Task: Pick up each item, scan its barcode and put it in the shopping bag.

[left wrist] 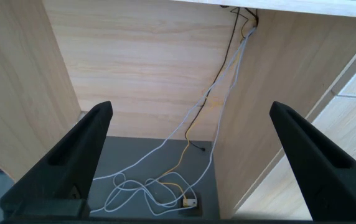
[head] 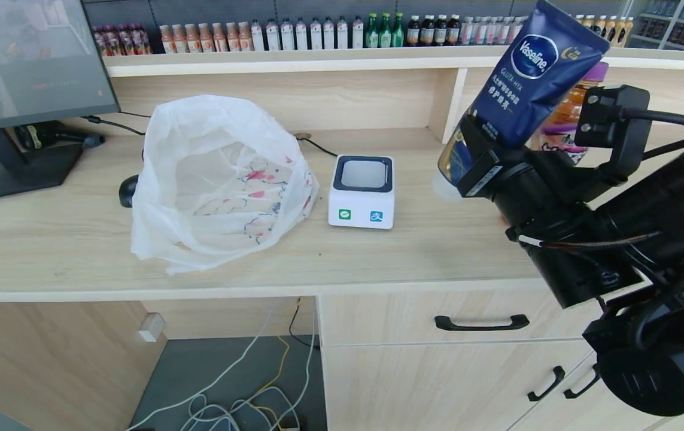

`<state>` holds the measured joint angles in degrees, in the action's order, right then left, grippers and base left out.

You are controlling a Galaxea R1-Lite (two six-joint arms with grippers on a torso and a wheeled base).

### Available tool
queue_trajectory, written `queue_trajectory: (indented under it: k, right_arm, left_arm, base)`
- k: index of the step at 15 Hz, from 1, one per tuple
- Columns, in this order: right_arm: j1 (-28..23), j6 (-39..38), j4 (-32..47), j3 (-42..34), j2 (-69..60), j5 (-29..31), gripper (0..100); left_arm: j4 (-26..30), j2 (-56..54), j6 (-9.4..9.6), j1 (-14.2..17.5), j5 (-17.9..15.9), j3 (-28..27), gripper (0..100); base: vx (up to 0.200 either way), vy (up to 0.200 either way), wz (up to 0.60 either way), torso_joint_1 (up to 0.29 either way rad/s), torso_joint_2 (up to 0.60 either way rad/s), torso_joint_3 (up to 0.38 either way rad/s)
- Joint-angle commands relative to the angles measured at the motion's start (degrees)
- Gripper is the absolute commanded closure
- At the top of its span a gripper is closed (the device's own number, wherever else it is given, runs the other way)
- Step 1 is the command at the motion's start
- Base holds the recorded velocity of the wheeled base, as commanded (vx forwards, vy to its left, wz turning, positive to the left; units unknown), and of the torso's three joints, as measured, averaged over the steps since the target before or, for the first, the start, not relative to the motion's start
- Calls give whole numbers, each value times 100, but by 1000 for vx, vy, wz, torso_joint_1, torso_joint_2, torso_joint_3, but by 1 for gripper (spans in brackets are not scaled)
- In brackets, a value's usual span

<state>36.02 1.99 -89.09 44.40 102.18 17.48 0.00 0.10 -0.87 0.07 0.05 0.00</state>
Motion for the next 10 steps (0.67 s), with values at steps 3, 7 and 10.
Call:
queue_trajectory:
  k: [3,7,10]
  right_arm:
    - [10,3,-12,-36,-146,1,100]
    - [19,3,-12,-19,-181,10,100]
    - [36,12,-12,-19,-225,1,100]
  left_arm:
    - [0,-1,-1,1,4,0,0]
    - [0,-1,-1,1,4,0,0]
    - [0,-1,25,1,4,0,0]
  base:
    - [0,200,0,2,-2,-1]
    - [0,150,0,2,-1,3]
    - [0,0,0,0,0,0]
